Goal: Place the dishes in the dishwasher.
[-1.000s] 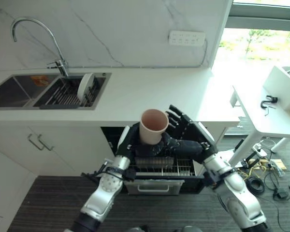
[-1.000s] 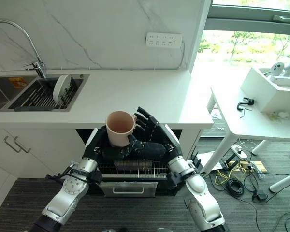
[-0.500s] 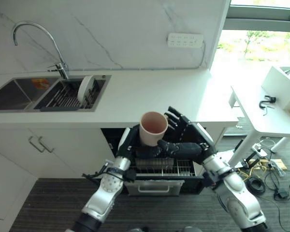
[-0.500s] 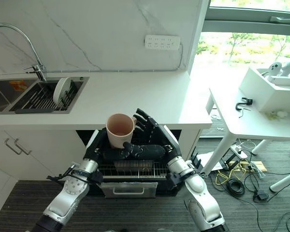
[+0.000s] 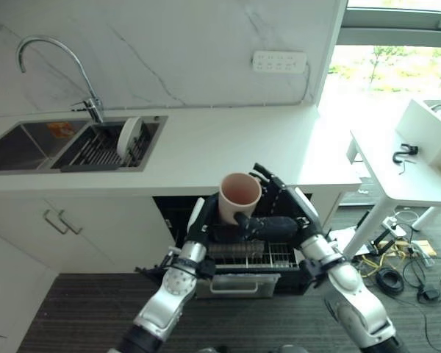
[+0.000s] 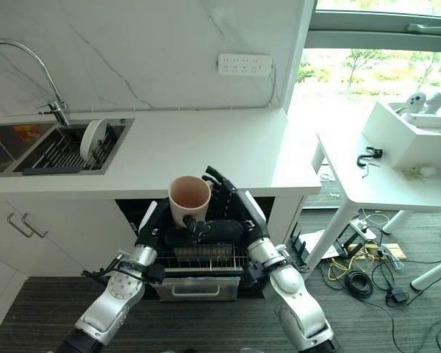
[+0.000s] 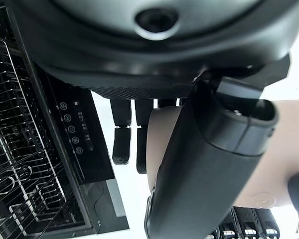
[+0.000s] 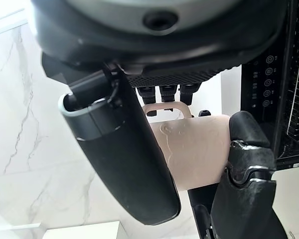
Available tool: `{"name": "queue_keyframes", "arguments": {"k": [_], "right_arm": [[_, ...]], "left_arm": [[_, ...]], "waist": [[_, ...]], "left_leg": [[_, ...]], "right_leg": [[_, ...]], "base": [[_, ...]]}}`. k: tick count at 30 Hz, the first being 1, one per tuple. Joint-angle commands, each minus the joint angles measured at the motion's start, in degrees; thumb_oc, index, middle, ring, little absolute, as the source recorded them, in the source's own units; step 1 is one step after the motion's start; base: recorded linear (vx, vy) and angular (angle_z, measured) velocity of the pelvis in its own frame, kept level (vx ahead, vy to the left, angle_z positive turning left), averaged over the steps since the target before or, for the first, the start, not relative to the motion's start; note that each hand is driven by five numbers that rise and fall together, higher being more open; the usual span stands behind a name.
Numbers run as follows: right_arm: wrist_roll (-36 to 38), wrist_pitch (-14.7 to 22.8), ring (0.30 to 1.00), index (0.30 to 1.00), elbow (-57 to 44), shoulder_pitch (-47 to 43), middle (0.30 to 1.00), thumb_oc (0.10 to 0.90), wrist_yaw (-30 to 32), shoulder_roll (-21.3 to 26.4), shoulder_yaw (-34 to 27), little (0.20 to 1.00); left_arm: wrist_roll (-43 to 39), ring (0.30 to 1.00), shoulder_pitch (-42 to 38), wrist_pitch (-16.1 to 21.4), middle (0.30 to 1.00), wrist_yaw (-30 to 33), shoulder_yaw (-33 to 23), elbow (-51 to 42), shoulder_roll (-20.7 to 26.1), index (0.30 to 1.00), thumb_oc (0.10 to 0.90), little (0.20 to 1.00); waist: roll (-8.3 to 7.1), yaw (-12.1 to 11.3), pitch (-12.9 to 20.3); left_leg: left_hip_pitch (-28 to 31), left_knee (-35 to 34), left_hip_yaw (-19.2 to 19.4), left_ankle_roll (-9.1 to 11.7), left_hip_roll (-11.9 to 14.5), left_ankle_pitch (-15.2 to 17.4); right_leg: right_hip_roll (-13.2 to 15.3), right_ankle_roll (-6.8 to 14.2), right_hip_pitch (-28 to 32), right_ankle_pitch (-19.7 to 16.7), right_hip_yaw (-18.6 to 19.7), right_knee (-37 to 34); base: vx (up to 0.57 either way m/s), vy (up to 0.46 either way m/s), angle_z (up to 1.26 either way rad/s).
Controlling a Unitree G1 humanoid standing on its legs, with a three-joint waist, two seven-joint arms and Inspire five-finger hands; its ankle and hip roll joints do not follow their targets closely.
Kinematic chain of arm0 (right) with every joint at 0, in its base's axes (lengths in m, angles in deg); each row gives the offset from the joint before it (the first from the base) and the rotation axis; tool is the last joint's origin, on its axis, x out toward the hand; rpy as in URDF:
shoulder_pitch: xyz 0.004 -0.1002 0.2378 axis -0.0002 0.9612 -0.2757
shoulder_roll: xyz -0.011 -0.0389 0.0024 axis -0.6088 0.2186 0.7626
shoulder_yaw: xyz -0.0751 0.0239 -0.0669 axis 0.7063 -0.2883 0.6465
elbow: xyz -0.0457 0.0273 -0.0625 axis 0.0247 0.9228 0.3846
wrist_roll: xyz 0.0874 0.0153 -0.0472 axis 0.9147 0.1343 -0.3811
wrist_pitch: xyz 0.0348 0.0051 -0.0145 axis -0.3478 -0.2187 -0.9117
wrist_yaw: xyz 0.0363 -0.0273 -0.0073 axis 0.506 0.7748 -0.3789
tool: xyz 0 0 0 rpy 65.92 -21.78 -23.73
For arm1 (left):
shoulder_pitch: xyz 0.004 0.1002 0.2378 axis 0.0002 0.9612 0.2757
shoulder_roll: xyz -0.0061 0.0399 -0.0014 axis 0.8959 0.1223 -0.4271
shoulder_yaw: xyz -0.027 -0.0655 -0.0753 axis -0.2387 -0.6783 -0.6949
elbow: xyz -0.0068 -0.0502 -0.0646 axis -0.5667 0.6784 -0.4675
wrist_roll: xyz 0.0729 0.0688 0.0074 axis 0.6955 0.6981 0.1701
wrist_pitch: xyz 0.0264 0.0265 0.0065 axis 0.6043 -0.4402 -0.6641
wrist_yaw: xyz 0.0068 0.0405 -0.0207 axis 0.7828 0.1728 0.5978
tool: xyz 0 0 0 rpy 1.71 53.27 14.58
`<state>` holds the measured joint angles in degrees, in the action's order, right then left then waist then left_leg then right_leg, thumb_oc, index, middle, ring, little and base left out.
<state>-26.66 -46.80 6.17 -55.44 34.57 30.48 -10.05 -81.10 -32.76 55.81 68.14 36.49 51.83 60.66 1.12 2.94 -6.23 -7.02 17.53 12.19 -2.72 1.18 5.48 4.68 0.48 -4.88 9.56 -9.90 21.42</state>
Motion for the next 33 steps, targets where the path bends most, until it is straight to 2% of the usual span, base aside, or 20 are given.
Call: {"name": "queue_keyframes", "arguments": {"k": [1,6,9,13,18,21,26,28,30,33], "right_arm": [[-2.50,7.83,0.900,0.900,-4.69,-8.68,0.900,0.800,2.09,-4.50,-0.12,0.900],[-4.27,6.89,0.900,0.900,-3.97,-10.34,0.900,0.800,3.47,-5.34,1.60,0.900],[-4.58,3.38,0.900,0.900,-3.06,-11.88,0.900,0.800,2.61,-5.61,3.46,0.900],[-5.20,0.75,0.900,0.900,-1.99,-12.66,0.900,0.800,2.00,-5.37,5.11,0.900],[-6.11,0.58,0.900,0.900,-1.11,-13.31,0.900,0.800,2.76,-5.45,5.32,0.900],[-2.57,0.92,0.900,0.900,-1.32,-13.31,0.900,0.800,4.90,-6.08,5.14,0.900],[2.29,3.03,0.900,0.900,-0.52,-13.41,0.900,0.800,9.06,-7.75,5.71,0.900],[7.77,5.32,0.900,0.900,0.47,-13.41,0.900,0.800,13.40,-9.25,6.36,0.900],[10.78,6.30,0.900,0.900,0.93,-13.38,0.900,0.800,14.94,-9.99,6.57,0.900],[18.02,10.68,0.900,0.900,2.34,-13.80,0.900,0.800,19.73,-12.85,7.09,0.900]], "left_arm": [[2.37,0.300,-10.71,3.57,0.300,2.50,3.02,-2.58,-1.92,0.300,0.400,0.300],[2.28,0.300,-11.87,2.74,0.300,1.95,4.14,-2.71,-2.45,0.300,0.400,0.300],[2.92,0.300,-12.71,2.25,0.300,0.65,4.99,-3.22,-2.51,0.300,0.400,0.300],[4.89,0.300,-13.54,1.45,0.300,-1.91,6.08,-4.17,-1.77,0.300,0.400,0.300],[7.96,0.300,-14.45,0.97,0.300,-3.93,7.22,-4.65,-1.09,0.300,0.400,0.300],[10.03,0.300,-14.79,0.65,0.300,-4.52,8.54,-5.00,-0.77,0.300,0.400,0.300],[12.29,0.300,-14.84,1.32,0.300,-1.57,10.36,-4.40,-0.77,0.300,0.400,0.300],[13.34,0.300,-14.87,2.26,0.300,4.35,11.03,-3.76,-1.37,0.300,0.400,0.300],[13.91,0.300,-14.81,3.19,0.300,7.52,11.09,-3.45,-1.78,0.300,0.400,0.300],[13.09,0.300,-15.09,5.04,0.300,15.71,11.55,-2.05,-3.43,0.300,0.400,0.300]], "waist": [[-0.68,0.24,1.39],[-0.70,0.03,1.40],[-0.71,-0.14,1.35],[-0.93,-0.31,1.49],[-1.14,-0.38,1.42],[-1.20,-0.38,1.30],[-1.15,-0.49,0.97],[-1.03,-0.60,0.73],[-0.99,-0.72,0.64],[-0.98,-1.12,0.39]], "left_leg": [[4.72,-0.34,-1.16,2.54,2.40,9.39],[4.55,-0.34,-1.11,2.50,2.36,9.36],[4.59,-0.34,-1.19,2.45,2.27,9.35],[4.58,-0.34,-1.10,2.38,2.31,9.32],[4.50,-0.34,-1.09,2.31,2.24,9.31],[4.50,-0.34,-1.12,2.26,2.11,9.28],[4.37,-0.34,-1.07,2.19,1.94,9.30],[4.37,-0.34,-0.94,2.13,1.90,9.29],[4.38,-0.34,-0.93,2.13,1.89,9.23],[4.38,-0.34,-1.15,2.09,1.75,9.23]], "right_leg": [[1.46,5.67,2.47,2.42,1.97,-4.24],[1.66,5.76,2.34,2.33,1.89,-4.24],[1.73,5.74,2.34,2.31,1.87,-4.24],[1.74,5.72,2.37,2.35,1.66,-4.24],[1.81,5.78,2.30,2.29,1.55,-4.24],[1.90,5.88,2.28,2.17,1.47,-4.24],[2.01,5.97,2.10,2.01,1.42,-4.24],[2.10,5.95,2.07,1.88,1.33,-4.24],[2.13,5.92,2.11,1.82,1.21,-4.24],[2.26,5.73,2.23,1.70,0.82,-4.24]], "base": [[0.00,0.000,0.00],[0.00,0.000,0.00],[0.00,0.000,0.00],[0.00,0.000,0.00],[0.00,0.000,0.00],[-0.01,0.000,0.00],[-0.03,0.002,0.01],[-0.04,0.006,0.01],[0.00,0.000,0.00],[-0.01,0.000,0.00]]}}
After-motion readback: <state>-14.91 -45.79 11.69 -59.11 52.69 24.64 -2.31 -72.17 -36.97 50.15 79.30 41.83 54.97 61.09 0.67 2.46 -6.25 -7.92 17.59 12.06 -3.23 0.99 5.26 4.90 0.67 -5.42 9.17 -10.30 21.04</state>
